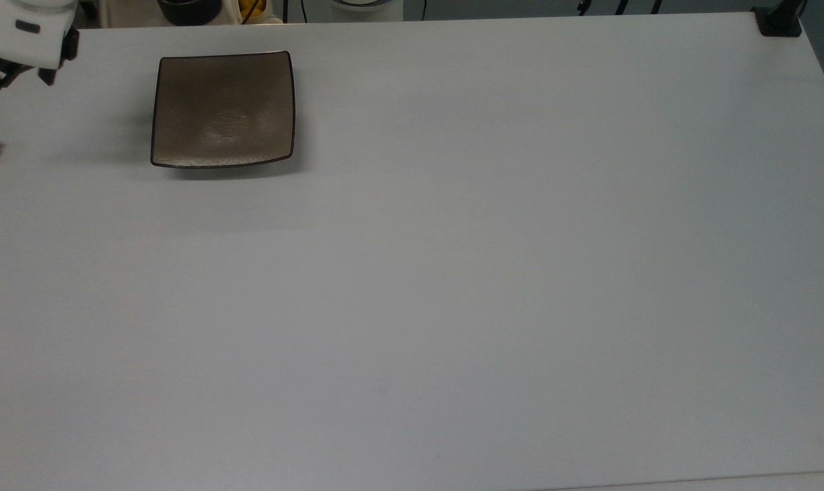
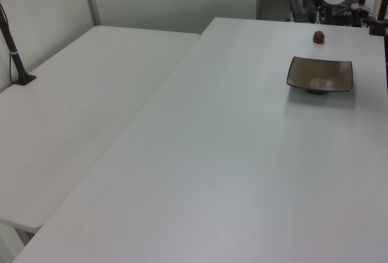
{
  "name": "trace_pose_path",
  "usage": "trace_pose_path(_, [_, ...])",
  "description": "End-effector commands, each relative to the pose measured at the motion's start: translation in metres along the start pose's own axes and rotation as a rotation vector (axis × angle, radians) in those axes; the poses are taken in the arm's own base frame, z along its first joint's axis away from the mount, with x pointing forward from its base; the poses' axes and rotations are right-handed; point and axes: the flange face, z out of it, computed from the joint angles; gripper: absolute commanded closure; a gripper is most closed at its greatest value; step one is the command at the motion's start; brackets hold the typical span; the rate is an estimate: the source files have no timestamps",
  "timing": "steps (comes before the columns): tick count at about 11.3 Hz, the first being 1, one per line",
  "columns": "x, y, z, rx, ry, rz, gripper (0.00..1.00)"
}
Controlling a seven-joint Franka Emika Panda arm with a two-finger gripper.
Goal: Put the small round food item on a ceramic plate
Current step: 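Lower the gripper over the red-brown food item and close on it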
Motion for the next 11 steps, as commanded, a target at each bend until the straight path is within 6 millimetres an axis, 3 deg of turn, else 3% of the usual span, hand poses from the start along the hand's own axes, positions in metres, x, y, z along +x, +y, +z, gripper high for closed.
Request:
trace_pose_path(1, [0.0,0.002,0.043,-0.076,-0.184,-0.283,0.0])
trace_pose_path(5, [-0.011,-0.003,0.126,-0.086,-0.215,-0.49,0.0])
trace_pose_path(7, [-0.012,-0.012,0.155,-0.053,-0.232,-0.526,0.0])
trace_pose_path(11, [-0.016,-0.006,0.196,-0.045,-0.253,-0.54,0.03])
